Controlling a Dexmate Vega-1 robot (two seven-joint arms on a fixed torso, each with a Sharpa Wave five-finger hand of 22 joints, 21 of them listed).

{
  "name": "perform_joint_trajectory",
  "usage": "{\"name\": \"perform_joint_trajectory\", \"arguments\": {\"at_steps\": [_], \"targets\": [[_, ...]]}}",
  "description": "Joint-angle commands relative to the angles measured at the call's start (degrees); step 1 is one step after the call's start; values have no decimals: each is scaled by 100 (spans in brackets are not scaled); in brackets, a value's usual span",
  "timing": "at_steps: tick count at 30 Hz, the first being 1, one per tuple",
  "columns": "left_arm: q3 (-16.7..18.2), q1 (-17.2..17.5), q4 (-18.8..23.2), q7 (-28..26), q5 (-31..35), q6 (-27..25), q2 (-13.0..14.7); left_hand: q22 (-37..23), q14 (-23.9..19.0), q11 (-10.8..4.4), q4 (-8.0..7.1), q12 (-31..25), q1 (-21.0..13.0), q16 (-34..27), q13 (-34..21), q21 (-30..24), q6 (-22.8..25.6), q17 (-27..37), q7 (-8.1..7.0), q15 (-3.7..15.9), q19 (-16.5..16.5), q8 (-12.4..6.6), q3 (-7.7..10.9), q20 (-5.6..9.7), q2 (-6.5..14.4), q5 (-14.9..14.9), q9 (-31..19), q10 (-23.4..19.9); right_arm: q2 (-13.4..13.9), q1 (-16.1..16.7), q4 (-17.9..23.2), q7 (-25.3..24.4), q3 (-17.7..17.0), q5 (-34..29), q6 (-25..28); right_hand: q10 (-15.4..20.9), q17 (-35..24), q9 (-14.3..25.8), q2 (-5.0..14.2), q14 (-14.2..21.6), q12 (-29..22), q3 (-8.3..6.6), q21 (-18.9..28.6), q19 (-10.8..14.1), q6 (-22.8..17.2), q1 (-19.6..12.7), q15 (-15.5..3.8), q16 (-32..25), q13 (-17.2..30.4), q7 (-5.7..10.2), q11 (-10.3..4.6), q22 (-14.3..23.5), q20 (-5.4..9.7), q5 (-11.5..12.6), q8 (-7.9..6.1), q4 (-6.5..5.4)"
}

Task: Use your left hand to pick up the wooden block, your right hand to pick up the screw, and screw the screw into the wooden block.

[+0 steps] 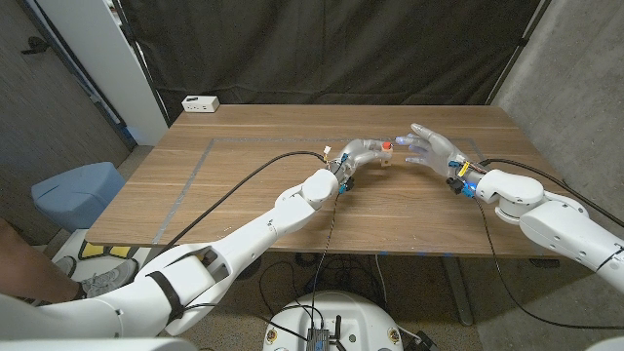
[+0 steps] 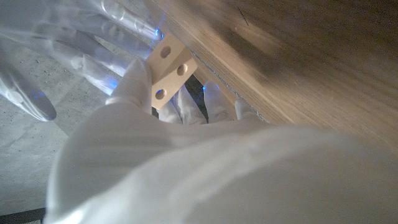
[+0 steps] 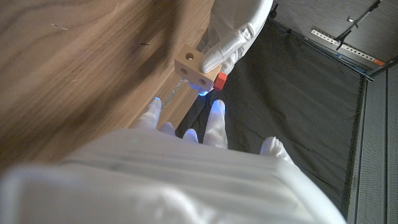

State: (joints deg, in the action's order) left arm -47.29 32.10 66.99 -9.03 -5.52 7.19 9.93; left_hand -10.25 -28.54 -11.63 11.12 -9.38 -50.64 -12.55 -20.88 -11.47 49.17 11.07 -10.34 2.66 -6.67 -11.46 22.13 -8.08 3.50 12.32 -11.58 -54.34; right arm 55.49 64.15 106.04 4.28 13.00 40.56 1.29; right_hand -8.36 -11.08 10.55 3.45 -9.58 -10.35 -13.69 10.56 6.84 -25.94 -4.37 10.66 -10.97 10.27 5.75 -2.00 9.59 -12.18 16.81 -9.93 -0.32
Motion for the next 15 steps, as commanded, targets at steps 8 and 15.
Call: {"name": "perform_joint_trajectory", "arguments": {"at_steps": [8,15], "targets": [[-14,63,152,-65,45,-82,33,-31,-39,-10,-211,-417,195,-18,-1000,-40,391,12,338,351,-14,-24,239,-18,394,32,-9,-35,-6,-274,-254,474,205,64,57,-399,-35,13,-60,-378,38,73,-34,-232,476,83,46,31,21,191,47,21,-7,6,25,-59],[-33,65,183,-57,66,-88,34,-31,-39,-9,-211,-418,195,-20,-999,-40,393,13,335,356,-15,-25,237,-18,394,31,-9,-38,18,-335,-270,566,261,94,123,-509,-41,9,-64,-444,34,98,-35,-307,652,115,57,28,22,203,69,24,-7,13,32,-81]]}}
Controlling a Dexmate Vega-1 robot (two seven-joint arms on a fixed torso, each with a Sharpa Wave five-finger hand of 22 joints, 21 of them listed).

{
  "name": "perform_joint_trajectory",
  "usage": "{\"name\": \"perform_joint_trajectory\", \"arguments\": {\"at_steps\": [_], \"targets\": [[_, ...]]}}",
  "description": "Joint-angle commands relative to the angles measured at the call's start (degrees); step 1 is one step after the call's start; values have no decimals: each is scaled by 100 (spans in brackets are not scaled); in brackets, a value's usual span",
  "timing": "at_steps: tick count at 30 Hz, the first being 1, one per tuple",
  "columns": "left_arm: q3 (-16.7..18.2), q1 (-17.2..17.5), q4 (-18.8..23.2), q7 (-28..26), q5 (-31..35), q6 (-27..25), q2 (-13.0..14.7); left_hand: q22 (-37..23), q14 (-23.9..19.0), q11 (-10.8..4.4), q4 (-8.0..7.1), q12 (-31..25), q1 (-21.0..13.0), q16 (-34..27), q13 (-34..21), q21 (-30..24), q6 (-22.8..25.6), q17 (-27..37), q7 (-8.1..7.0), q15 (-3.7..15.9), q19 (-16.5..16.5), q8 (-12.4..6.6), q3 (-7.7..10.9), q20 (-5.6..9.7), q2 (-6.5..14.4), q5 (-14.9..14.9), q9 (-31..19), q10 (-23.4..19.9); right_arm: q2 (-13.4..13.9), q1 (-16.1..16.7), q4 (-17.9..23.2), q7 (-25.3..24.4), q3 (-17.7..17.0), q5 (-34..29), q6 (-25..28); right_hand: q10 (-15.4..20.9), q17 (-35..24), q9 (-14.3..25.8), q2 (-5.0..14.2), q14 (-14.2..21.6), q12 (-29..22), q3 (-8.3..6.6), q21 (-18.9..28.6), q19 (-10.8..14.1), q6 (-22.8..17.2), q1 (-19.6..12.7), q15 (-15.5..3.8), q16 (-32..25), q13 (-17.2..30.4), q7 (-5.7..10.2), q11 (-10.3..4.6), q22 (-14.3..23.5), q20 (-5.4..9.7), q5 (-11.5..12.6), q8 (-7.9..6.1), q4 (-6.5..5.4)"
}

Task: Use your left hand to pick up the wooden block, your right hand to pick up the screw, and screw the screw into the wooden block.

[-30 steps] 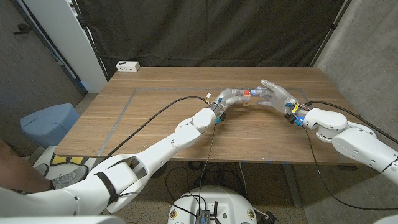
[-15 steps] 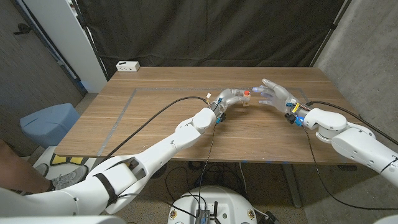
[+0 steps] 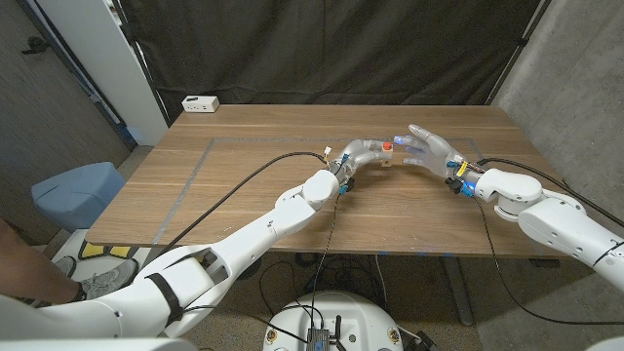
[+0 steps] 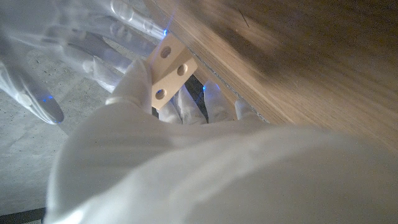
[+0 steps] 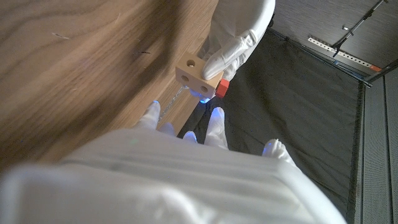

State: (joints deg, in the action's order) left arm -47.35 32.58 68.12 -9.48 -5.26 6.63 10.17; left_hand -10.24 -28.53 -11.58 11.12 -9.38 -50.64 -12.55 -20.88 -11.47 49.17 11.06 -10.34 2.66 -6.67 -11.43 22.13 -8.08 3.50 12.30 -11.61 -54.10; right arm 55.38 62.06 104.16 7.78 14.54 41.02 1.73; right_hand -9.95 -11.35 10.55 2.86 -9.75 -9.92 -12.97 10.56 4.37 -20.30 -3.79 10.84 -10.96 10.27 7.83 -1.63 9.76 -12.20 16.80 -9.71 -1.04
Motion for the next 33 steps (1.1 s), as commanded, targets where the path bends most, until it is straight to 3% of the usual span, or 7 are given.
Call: {"name": "perform_joint_trajectory", "arguments": {"at_steps": [1,11,33], "targets": [[-28,19,79,-15,44,-35,12,-31,-41,-15,-209,-419,194,-20,-998,-41,395,13,337,357,-16,-29,236,-18,391,32,-6,-68,32,-129,-81,223,110,55,86,-355,-14,9,-6,-431,-9,27,-35,-63,91,59,40,28,23,-2,31,8,-5,14,7,-11],[-24,47,159,-37,59,-81,37,-31,-40,-9,-211,-422,197,-23,-1002,-40,400,16,326,357,-15,-31,230,-20,389,30,-6,-69,51,-124,-86,268,128,76,69,-339,-17,6,-2,-461,-52,48,-30,-123,-9,88,40,13,22,-36,27,10,-4,23,-75,-36],[-26,46,148,-37,48,-132,24,-31,-42,-6,-212,-421,194,-19,-1007,-41,395,11,347,353,-17,-29,241,-22,396,33,-6,-61,88,-60,-17,150,90,49,59,-20,-3,0,37,-388,-166,79,15,-167,-625,90,-11,-51,14,-234,-113,14,6,65,-261,-75]]}}
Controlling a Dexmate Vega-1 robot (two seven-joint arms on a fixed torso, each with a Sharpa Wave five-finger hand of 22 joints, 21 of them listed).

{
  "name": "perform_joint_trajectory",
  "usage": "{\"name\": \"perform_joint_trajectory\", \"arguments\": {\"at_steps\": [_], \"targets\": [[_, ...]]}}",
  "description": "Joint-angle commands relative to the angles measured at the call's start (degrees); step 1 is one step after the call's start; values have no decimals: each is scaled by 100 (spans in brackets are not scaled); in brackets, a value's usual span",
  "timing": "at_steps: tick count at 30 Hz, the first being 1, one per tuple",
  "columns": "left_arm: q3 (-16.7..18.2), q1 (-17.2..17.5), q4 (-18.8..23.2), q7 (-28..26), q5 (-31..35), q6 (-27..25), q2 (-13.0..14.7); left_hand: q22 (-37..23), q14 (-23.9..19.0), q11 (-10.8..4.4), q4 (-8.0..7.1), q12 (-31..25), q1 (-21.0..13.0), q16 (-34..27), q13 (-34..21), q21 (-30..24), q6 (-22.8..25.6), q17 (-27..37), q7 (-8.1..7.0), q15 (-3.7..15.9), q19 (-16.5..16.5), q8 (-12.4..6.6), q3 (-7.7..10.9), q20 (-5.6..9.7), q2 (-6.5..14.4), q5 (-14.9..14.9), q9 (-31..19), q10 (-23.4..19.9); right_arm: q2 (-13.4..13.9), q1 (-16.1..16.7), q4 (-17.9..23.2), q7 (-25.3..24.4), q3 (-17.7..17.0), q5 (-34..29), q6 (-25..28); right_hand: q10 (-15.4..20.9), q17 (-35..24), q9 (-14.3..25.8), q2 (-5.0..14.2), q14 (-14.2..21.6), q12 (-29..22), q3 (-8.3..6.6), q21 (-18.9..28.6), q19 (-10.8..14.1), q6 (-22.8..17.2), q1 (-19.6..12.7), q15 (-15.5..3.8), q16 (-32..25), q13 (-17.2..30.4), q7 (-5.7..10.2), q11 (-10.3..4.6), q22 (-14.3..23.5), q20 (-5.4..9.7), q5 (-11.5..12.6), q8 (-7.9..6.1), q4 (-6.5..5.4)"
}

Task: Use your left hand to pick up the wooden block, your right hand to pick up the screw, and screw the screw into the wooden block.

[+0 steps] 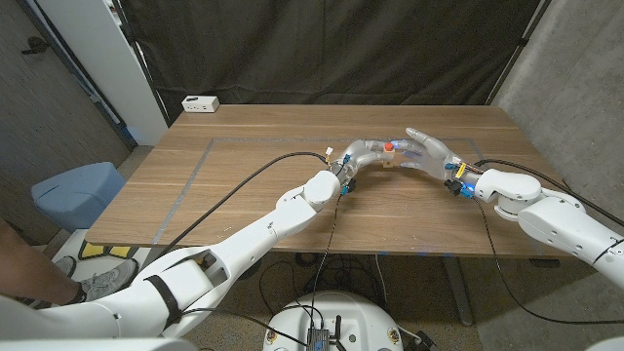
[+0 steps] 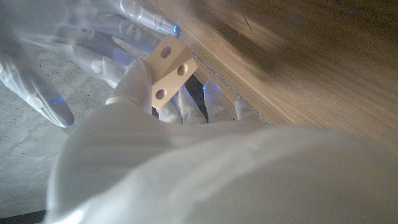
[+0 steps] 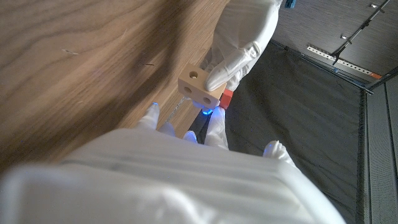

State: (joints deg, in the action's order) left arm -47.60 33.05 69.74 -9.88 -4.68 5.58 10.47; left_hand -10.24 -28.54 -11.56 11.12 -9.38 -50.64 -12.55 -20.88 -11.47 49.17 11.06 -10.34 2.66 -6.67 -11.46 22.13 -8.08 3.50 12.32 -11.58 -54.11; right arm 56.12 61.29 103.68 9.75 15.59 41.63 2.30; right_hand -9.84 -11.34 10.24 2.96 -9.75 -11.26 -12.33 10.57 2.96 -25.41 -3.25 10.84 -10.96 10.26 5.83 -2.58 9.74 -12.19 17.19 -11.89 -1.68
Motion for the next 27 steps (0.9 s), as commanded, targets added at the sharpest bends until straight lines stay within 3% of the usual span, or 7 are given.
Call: {"name": "perform_joint_trajectory", "arguments": {"at_steps": [1,27], "targets": [[0,-6,-28,7,-16,-22,-12,-31,-41,-14,-218,-420,200,-20,-1007,-41,390,13,350,347,-16,-25,239,-26,399,31,-9,-57,16,16,36,-64,-16,-12,17,-25,-4,30,29,-387,-34,15,15,-25,-130,35,-14,-51,15,-43,-21,15,5,28,-46,-11],[6,-144,-376,88,-86,134,-115,-31,-44,-3,-215,-415,201,-18,-995,-41,396,11,336,357,-18,-27,247,-25,398,32,-8,-62,23,-46,48,-47,21,3,109,330,12,25,76,-250,-85,15,39,18,-706,-15,-86,-90,9,-184,-129,15,5,64,-146,-15]]}}
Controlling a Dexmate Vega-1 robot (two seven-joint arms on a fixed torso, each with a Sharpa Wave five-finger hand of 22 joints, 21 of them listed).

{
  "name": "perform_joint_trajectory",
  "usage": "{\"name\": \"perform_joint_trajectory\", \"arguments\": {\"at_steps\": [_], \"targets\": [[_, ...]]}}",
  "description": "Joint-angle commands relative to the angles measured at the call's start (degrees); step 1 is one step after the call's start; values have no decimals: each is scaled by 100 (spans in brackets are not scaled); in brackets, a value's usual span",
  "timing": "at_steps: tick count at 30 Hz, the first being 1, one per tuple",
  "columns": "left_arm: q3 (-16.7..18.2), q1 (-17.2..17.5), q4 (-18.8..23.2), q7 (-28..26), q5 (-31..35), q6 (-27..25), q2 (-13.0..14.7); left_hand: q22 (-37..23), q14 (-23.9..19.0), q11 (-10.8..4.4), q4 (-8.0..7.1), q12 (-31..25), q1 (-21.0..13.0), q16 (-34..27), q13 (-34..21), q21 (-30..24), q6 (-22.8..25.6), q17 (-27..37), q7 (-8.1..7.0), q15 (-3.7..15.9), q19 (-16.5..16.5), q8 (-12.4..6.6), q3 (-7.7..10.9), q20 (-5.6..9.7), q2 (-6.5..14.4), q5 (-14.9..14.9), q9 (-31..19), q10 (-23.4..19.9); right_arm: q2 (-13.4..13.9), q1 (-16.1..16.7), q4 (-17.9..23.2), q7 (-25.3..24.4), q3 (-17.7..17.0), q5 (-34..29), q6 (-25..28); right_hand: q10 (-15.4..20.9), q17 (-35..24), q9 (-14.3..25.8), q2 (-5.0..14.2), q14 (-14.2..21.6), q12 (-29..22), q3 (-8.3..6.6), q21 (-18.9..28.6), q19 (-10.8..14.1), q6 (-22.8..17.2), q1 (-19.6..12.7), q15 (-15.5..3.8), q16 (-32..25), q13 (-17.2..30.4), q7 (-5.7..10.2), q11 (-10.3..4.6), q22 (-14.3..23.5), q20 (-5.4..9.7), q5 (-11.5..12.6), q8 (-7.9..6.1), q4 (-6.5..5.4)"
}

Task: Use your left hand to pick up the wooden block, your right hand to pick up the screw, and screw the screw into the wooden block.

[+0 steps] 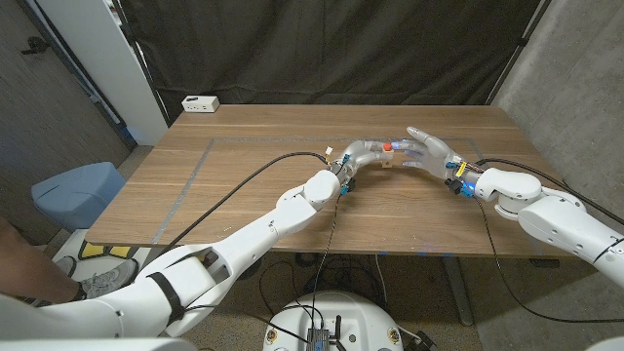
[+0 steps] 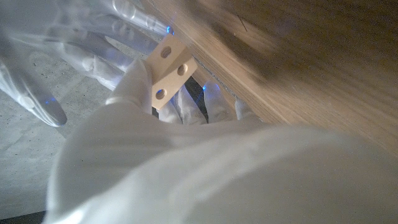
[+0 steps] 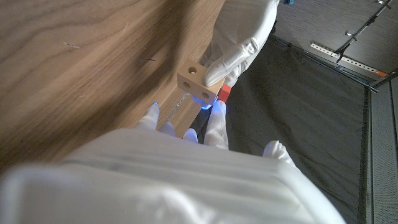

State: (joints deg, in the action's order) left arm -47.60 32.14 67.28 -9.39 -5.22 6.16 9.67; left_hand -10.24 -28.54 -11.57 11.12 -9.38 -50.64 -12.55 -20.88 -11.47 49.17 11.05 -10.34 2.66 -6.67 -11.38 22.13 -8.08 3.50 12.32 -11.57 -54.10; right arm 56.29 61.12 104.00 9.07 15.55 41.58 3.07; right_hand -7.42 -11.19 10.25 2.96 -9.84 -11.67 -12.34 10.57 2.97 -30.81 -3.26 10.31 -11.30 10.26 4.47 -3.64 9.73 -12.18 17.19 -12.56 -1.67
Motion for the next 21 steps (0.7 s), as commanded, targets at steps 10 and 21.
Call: {"name": "perform_joint_trajectory", "arguments": {"at_steps": [10,21], "targets": [[15,-77,-204,60,-54,113,-45,-31,-46,-14,-215,-417,204,-17,-995,-40,393,10,333,360,-17,-33,249,-21,396,33,-10,-66,1,-104,-7,109,76,-9,35,253,1,22,89,-173,-60,17,41,28,-434,-32,-93,-71,8,-118,-68,16,5,77,-122,-17],[17,-127,-312,112,-78,177,-68,-31,-44,-7,-215,-412,203,-18,-994,-41,396,13,342,357,-18,-34,250,-23,400,33,-10,-56,-9,-187,-39,253,126,20,30,383,6,21,99,-131,-65,17,45,50,-635,-53,-117,-74,6,-141,-90,16,7,87,-142,-14]]}}
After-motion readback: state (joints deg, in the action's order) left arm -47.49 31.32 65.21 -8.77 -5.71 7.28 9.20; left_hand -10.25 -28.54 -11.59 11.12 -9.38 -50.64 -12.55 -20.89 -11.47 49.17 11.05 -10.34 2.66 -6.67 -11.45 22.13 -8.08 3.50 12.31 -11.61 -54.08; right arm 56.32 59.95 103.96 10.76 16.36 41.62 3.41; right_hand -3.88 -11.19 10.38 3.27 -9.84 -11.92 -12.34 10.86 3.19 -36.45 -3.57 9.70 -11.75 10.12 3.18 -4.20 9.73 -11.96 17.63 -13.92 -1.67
